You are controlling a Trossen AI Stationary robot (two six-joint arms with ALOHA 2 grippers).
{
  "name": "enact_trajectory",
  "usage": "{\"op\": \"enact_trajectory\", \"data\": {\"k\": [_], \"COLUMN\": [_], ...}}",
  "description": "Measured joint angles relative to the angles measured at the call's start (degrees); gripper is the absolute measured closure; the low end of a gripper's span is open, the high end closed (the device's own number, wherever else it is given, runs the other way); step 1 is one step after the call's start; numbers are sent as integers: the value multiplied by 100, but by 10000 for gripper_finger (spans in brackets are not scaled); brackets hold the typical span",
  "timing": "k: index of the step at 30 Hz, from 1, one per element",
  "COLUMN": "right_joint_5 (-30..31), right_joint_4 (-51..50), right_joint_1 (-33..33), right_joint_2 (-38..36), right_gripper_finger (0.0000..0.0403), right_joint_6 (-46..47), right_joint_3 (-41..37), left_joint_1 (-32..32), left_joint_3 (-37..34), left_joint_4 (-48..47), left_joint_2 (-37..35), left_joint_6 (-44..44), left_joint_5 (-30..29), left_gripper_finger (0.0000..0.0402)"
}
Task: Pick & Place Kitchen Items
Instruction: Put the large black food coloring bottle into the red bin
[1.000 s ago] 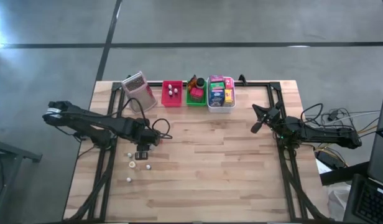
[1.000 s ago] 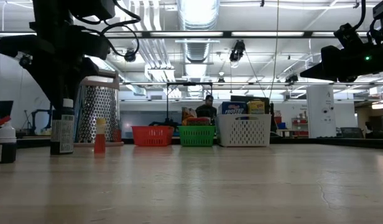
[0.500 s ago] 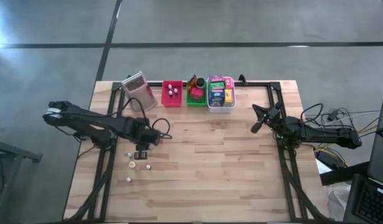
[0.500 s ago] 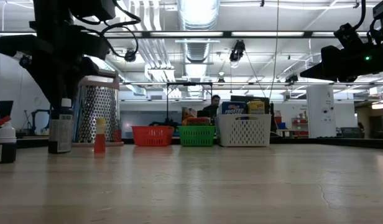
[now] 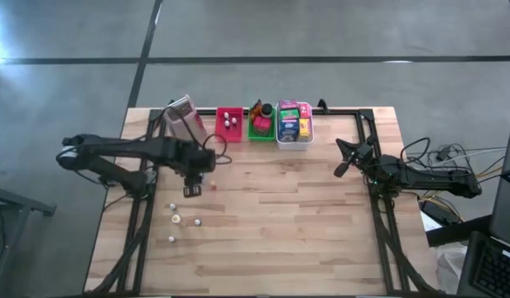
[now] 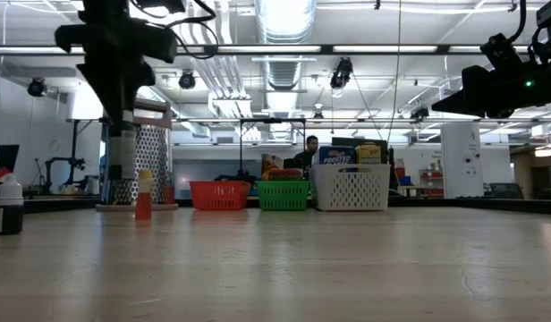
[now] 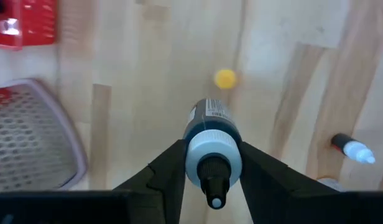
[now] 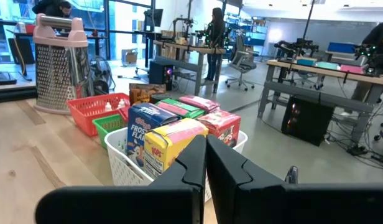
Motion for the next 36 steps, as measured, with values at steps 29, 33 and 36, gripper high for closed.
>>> {"op": "enact_trajectory", "data": {"k": [29,33,36], "right_joint_5": [0,-1,-1], "right_joint_4": [0,0,0], "right_joint_1": [2,2,2], "right_joint_2": [0,0,0], "right_gripper_finger": [394,394,394], "right_joint_6": [0,0,0], "right_joint_3": [1,1,2], "left_joint_1": [2539,2698,2862], "left_joint_3": [2773,3480,3837], "left_joint_4": [498,74,-66], "left_joint_2": [2036,2627,2955], "left_joint_6": [2752,2979,3007], "left_joint_5": [81,81,110], "left_gripper_finger": [262,262,262]}}
